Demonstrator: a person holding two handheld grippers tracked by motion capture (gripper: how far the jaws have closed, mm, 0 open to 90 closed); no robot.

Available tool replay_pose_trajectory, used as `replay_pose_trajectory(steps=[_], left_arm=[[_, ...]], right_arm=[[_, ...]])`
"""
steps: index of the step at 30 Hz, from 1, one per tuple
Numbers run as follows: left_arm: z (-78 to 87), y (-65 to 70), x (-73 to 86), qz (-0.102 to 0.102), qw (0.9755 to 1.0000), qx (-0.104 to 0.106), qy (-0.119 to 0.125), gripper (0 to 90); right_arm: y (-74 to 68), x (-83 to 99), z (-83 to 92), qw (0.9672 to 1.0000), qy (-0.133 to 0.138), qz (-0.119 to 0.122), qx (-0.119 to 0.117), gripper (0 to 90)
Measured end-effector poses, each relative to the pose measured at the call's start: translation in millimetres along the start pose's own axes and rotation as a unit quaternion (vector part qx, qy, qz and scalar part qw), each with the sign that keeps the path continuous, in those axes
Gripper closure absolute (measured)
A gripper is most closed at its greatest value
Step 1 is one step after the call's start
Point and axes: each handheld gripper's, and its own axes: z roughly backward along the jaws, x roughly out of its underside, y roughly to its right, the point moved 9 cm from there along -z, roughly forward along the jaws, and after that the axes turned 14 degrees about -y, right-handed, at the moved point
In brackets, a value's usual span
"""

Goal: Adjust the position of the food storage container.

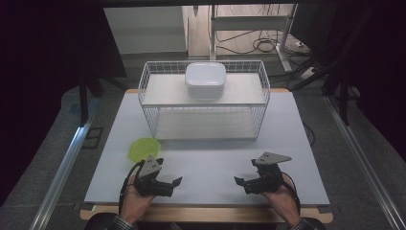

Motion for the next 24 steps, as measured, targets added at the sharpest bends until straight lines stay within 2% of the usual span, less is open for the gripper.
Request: replay_pose_trajectory(steps=[3,8,10,12,15,19,23,24], left_arm=[[3.7,-3.2,-1.1,0.003,1.0000,0.008,-0.002,3.5],[14.9,-18.7,-2.8,0.010,0.9994,-0.030,-0.013,10.0],[19.6,-25.3,-3.2,0.014,0.9993,-0.034,-0.010,19.8],[24.2,-31.0,-3.8,0.013,0.9996,-0.025,-0.010,28.9],[28.7,-40.4,-4.1,0.015,0.9994,-0.030,-0.013,48.1],[36.5,-56.4,-6.2,0.039,0.9988,-0.029,-0.004,64.8],[46.9,-77.4,-7.9,0.067,0.9968,-0.043,0.007,81.4],[49.2,-83.5,-8.3,0.071,0.9960,-0.053,0.009,84.5]], right_arm=[[0.3,0.7,-1.3,1.0000,-0.003,-0.001,0.001,5.2],[1.4,0.1,-1.6,1.0000,-0.001,0.000,0.003,5.3],[1.7,0.0,-2.0,1.0000,-0.001,-0.001,0.003,5.2],[2.1,-0.1,-2.6,1.0000,0.000,-0.003,0.004,5.2],[2.9,-0.4,-3.2,1.0000,0.001,-0.008,0.005,5.2],[3.0,0.3,-5.0,1.0000,-0.001,-0.007,0.005,5.2],[3.1,-0.7,-6.4,0.9999,-0.001,-0.007,0.010,5.2],[3.3,-1.1,-6.4,0.9999,0.000,-0.007,0.012,5.2]])
